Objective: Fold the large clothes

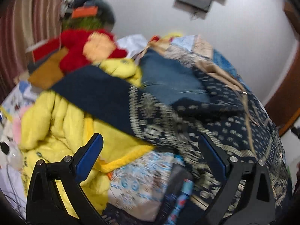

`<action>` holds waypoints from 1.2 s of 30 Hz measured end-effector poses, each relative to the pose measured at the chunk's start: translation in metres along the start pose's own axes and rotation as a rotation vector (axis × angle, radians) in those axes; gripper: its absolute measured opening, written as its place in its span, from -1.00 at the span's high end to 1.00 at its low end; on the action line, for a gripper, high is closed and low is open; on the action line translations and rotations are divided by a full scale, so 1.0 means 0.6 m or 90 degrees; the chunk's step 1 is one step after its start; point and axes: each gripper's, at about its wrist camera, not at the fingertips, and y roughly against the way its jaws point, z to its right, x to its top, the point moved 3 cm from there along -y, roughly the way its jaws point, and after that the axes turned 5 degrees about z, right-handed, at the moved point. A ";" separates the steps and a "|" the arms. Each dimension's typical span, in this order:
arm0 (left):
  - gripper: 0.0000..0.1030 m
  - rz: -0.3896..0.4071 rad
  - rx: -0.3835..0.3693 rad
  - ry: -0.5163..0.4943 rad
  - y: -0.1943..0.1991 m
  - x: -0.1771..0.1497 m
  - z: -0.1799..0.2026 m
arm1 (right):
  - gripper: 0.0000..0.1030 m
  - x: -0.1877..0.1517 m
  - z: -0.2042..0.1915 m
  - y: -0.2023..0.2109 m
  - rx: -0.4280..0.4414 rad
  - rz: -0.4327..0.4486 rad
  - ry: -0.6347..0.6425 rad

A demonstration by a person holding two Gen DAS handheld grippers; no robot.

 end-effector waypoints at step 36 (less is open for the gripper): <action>0.95 0.150 -0.145 -0.237 0.074 0.172 0.331 | -1.00 -0.010 0.076 0.072 0.098 -0.006 -0.108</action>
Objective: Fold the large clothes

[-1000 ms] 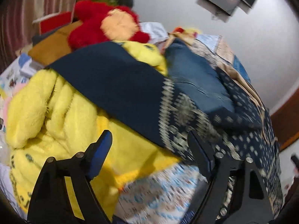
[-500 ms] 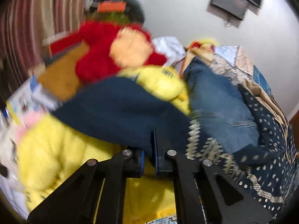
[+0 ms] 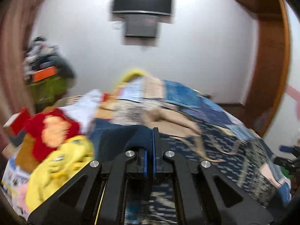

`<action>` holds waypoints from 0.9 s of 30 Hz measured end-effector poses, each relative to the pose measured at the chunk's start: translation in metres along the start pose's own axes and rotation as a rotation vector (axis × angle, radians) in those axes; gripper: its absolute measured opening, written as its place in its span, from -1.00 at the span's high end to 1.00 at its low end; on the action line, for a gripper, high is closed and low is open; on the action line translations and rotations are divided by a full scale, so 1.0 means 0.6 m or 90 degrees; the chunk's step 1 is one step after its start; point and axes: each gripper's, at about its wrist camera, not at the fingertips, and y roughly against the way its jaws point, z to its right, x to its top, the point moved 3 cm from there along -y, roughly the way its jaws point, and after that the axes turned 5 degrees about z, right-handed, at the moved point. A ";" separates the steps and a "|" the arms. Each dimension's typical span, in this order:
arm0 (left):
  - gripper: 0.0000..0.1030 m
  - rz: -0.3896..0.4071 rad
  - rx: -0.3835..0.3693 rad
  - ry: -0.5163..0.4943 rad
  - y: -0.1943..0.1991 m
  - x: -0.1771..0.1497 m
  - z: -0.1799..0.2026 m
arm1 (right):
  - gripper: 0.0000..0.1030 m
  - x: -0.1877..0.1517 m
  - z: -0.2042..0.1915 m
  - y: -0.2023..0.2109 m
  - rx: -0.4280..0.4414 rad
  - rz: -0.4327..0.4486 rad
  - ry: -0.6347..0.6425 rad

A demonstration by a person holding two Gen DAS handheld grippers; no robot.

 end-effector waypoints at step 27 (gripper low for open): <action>-0.15 -0.291 -0.106 -0.064 -0.034 -0.221 0.141 | -1.00 -0.015 -0.057 -0.009 0.068 -0.099 0.094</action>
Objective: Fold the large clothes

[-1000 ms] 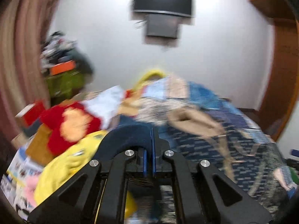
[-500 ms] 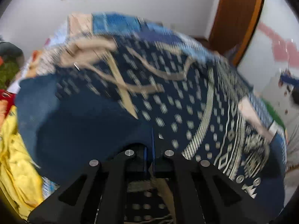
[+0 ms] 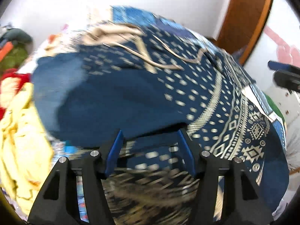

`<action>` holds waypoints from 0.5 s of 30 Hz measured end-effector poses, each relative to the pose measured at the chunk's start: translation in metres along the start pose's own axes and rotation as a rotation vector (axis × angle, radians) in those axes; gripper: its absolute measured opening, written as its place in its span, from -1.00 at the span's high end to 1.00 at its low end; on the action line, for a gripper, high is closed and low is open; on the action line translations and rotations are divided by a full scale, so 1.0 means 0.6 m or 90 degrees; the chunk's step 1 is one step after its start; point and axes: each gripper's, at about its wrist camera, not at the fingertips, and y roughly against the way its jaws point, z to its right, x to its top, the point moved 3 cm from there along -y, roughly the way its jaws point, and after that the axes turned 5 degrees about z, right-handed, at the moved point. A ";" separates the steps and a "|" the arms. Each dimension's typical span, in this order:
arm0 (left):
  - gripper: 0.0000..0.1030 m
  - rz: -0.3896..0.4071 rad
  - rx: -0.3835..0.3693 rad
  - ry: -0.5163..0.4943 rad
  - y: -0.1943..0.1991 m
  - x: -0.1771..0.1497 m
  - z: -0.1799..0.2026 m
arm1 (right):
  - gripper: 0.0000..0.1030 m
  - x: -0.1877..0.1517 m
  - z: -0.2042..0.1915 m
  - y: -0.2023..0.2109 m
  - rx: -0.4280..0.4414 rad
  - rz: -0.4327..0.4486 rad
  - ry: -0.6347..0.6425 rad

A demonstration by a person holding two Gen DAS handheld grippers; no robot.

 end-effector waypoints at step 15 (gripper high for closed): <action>-0.32 0.042 0.169 0.161 0.103 -0.095 -0.302 | -0.97 0.052 -0.338 -0.244 0.131 -0.123 0.218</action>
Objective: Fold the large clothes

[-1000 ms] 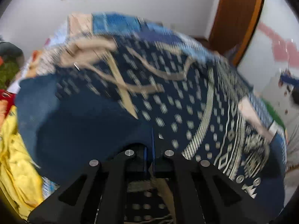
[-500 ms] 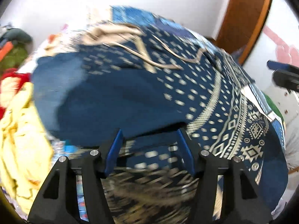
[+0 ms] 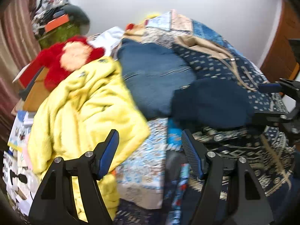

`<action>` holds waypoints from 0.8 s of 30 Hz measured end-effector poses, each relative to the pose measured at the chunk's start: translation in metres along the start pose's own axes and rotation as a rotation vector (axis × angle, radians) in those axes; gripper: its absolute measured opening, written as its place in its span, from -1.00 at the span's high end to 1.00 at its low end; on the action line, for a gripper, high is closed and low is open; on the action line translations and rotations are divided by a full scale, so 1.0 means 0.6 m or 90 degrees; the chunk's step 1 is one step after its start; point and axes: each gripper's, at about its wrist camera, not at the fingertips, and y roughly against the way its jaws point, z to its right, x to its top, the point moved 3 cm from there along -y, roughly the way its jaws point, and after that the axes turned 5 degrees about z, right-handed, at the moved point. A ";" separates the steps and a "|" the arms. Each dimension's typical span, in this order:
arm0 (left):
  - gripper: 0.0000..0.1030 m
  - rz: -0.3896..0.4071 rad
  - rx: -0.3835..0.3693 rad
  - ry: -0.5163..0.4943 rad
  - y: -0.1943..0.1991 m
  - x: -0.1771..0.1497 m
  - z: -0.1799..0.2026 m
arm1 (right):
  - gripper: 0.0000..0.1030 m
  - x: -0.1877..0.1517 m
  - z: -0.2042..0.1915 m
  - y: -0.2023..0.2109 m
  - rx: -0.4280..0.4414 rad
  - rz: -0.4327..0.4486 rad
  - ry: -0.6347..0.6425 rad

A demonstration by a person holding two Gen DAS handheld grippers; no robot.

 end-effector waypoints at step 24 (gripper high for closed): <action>-0.32 -0.011 -0.009 -0.016 -0.034 -0.015 -0.008 | 0.78 0.069 0.013 -0.040 -0.053 0.070 -0.021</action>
